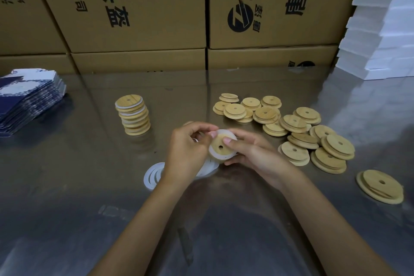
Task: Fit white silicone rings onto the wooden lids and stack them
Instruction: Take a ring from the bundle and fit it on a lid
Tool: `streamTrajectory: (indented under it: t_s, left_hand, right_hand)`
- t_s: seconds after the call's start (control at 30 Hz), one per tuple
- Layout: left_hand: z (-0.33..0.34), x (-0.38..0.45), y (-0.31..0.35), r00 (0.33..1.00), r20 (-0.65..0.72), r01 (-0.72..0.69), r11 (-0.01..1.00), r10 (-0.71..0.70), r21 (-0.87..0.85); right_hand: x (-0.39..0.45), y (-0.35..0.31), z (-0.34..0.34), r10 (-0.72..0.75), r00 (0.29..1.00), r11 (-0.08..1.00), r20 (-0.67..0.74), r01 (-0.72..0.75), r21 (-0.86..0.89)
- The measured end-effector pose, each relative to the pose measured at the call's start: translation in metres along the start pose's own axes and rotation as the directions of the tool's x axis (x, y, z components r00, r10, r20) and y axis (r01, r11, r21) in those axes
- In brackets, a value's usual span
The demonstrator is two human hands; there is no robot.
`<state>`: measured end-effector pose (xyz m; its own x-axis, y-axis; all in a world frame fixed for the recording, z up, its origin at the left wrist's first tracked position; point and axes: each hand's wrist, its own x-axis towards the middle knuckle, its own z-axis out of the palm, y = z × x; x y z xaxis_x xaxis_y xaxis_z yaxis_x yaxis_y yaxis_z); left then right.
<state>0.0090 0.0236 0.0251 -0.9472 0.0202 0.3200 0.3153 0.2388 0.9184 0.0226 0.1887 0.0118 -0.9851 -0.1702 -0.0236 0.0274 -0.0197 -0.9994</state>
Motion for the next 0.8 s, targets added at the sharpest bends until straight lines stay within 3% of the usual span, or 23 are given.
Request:
streamTrajectory:
  t_s: [0.47,0.8]
  left_hand:
    - [-0.007,0.005,-0.003,0.995,0.068,0.077,0.997,-0.076,-0.012]
    - [-0.008,0.009,-0.002,0.978,0.083,0.201,0.969,-0.191,-0.144]
  right_hand:
    - [0.003,0.003,-0.005,0.012,0.999,0.996,-0.052,-0.008,0.083]
    - [0.005,0.007,0.005,0.014,0.992,0.960,-0.128,0.022,0.280]
